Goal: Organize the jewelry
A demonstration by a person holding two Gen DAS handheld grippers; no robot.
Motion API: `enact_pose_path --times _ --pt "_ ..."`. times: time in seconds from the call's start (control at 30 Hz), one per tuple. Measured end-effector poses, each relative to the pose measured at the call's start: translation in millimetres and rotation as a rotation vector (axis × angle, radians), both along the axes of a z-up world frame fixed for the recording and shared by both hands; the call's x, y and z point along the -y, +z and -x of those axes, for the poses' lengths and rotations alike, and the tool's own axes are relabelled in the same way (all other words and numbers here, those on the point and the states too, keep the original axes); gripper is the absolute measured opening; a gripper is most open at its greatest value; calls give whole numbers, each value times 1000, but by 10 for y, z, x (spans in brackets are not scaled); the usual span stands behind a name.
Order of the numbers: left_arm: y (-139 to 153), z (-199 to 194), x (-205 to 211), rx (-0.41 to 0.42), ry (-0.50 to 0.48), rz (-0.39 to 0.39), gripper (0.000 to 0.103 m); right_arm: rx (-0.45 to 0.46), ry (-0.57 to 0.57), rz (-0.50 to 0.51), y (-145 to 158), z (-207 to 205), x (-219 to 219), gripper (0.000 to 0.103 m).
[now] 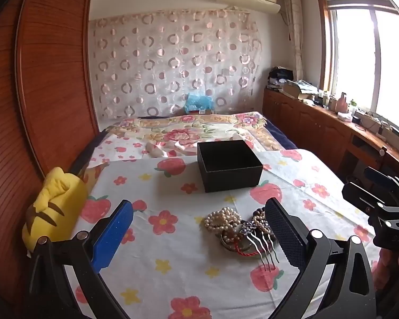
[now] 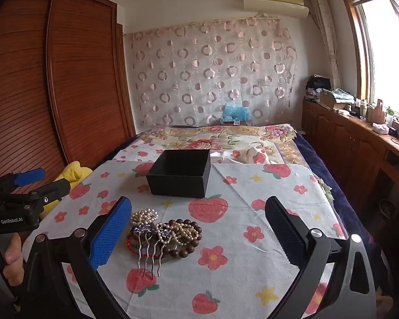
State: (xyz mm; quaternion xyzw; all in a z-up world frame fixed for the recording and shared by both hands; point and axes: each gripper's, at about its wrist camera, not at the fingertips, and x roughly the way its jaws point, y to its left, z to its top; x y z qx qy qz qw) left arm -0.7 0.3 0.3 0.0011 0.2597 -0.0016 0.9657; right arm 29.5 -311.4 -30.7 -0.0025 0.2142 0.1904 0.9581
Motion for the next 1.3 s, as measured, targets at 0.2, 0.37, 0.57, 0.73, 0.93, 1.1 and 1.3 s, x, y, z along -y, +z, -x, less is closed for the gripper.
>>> enact_pose_path --times 0.2,0.37,0.57,0.73,0.93,1.1,1.3 --pt "0 -2 3 -3 0 -5 96 -2 0 -3 2 3 8 101" --pt "0 -2 -6 0 0 -4 96 0 1 2 7 12 -13 101" --pt "56 11 44 3 -3 -5 96 -2 -1 -6 14 7 2 101" --pt "105 -7 58 8 -4 -2 96 0 0 -8 16 10 1 101" --pt "76 -9 95 14 -8 -4 96 0 1 -11 17 14 6 101" --pt "92 4 92 18 -12 -3 96 0 2 -11 20 15 -1 101" --pt "94 6 83 18 -12 -2 96 -1 2 -13 23 22 3 101"
